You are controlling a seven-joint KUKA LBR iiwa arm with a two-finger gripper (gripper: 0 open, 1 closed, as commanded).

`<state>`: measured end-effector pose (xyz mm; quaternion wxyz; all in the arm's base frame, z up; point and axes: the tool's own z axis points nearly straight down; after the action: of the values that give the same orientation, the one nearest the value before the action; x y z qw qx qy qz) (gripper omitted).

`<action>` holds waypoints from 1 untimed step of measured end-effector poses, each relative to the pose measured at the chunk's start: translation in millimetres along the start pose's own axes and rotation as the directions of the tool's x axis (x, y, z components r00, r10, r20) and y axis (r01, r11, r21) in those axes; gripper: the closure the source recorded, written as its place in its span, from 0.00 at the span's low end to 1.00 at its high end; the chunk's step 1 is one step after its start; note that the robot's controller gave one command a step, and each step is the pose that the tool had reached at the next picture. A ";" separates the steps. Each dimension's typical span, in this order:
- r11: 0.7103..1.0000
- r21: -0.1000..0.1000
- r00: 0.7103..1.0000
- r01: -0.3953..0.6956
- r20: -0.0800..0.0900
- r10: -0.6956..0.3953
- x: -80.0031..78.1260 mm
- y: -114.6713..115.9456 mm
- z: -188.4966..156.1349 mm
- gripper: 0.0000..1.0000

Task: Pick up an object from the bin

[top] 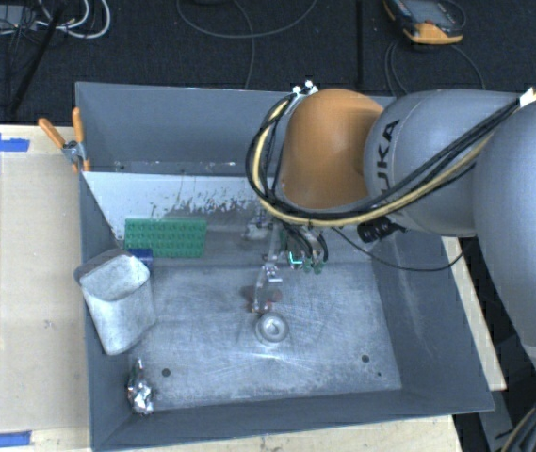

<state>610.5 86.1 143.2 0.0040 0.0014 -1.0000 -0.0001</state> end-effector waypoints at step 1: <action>0.998 -0.004 0.998 -0.059 0.015 0.059 35.2 -39.8 59.1 0.00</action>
Offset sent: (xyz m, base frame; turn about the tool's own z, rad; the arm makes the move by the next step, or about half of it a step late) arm -0.0444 -0.0476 -0.0732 0.0618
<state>575.0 46.3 84.3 -0.0037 -0.0280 -0.9996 -0.0019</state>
